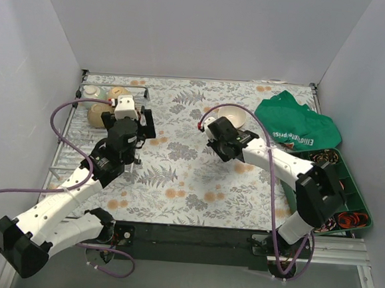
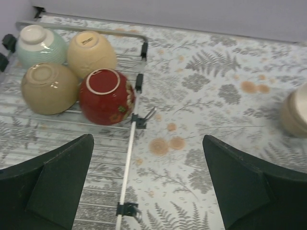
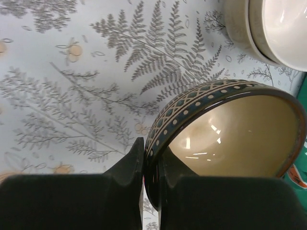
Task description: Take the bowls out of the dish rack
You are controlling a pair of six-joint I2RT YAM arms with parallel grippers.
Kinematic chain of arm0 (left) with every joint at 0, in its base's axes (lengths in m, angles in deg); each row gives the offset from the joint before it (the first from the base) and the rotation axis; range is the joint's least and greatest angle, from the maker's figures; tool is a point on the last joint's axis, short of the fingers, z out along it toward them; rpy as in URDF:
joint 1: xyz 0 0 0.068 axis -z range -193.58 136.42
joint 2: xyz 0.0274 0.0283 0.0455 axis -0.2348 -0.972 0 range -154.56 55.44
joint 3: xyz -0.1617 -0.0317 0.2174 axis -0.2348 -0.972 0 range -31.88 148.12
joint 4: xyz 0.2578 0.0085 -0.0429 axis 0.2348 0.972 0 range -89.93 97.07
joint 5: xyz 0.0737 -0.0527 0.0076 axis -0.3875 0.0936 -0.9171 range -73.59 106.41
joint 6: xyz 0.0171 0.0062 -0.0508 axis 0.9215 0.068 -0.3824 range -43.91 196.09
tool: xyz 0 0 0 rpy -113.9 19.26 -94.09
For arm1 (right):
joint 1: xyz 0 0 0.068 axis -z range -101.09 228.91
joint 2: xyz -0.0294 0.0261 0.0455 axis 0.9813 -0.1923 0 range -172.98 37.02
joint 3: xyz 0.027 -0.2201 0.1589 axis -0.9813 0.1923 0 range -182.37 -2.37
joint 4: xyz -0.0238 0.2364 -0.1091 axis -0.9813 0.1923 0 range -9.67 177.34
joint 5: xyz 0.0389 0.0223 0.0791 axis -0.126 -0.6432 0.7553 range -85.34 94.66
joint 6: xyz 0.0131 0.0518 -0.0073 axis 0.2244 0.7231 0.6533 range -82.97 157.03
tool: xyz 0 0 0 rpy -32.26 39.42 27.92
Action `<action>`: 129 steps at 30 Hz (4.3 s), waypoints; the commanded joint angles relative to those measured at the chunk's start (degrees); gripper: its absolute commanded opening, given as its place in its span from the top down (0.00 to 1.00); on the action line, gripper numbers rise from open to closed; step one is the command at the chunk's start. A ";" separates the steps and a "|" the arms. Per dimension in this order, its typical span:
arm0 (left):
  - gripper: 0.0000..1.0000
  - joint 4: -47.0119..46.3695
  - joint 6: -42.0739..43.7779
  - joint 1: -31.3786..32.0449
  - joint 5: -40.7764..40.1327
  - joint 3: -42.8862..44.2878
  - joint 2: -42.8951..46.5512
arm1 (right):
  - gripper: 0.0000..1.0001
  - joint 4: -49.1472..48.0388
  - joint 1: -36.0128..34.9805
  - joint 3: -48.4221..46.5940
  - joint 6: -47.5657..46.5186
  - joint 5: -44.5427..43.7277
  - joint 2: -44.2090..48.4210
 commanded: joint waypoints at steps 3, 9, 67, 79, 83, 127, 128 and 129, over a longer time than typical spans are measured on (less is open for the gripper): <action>0.02 -1.77 7.73 -0.96 -9.13 -1.97 -1.60 | 0.99 3.10 2.34 -7.82 -2.24 -6.41 -8.12; 0.02 -1.77 6.15 -5.70 -5.27 -2.24 -0.91 | 0.94 3.71 3.31 -10.28 -2.33 -6.32 -14.11; 0.02 -16.97 -22.68 -59.50 47.20 13.41 -45.90 | 0.01 -34.43 2.79 25.93 10.95 23.91 28.96; 0.02 -15.04 -20.66 -61.26 56.70 13.94 -52.40 | 0.02 -34.60 2.61 25.67 10.16 24.35 27.29; 0.02 -13.28 -19.87 -61.62 58.72 15.16 -54.33 | 0.02 -34.69 2.52 25.93 9.98 24.70 27.55; 0.70 -11.43 -28.66 -62.14 66.64 12.09 -43.80 | 0.05 -35.92 2.61 26.37 9.98 27.16 26.50; 0.72 -11.43 -28.31 -62.14 66.29 11.83 -43.10 | 0.05 -36.01 2.44 26.37 9.98 27.16 26.41; 0.76 -11.43 -28.04 -62.14 65.33 11.74 -42.48 | 0.05 -36.18 2.43 26.37 9.98 27.42 26.32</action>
